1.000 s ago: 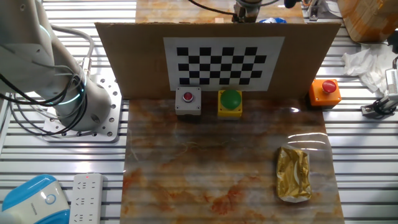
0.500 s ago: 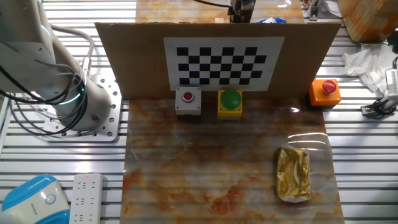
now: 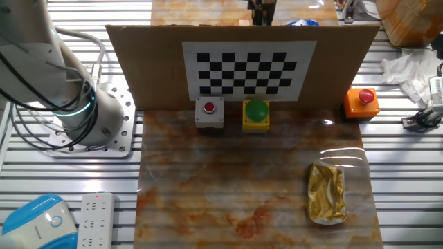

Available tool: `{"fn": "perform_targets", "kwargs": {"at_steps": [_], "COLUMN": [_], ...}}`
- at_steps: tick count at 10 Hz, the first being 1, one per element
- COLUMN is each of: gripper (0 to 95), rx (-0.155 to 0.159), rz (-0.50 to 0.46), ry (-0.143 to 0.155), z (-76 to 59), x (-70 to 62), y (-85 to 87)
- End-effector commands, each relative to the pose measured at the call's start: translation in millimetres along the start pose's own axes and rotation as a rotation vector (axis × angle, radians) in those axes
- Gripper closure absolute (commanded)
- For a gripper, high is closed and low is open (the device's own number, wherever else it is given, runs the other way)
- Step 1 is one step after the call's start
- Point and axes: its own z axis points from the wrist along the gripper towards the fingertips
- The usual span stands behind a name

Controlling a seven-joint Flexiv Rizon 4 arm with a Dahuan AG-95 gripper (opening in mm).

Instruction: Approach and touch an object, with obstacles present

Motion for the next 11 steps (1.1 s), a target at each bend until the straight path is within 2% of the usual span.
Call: {"fn": "perform_targets", "kwargs": {"at_steps": [1, 7, 11], "gripper": [95.0, 95.0, 95.0], "rx": [0.006, 0.018, 0.017], "rz": [0.008, 0.036, 0.042], "ry": [-0.005, -0.028, -0.038], "z": [3.0, 10.3, 13.8], "x": [1.7, 12.7, 15.9], "y": [5.8, 26.4, 31.3]}}
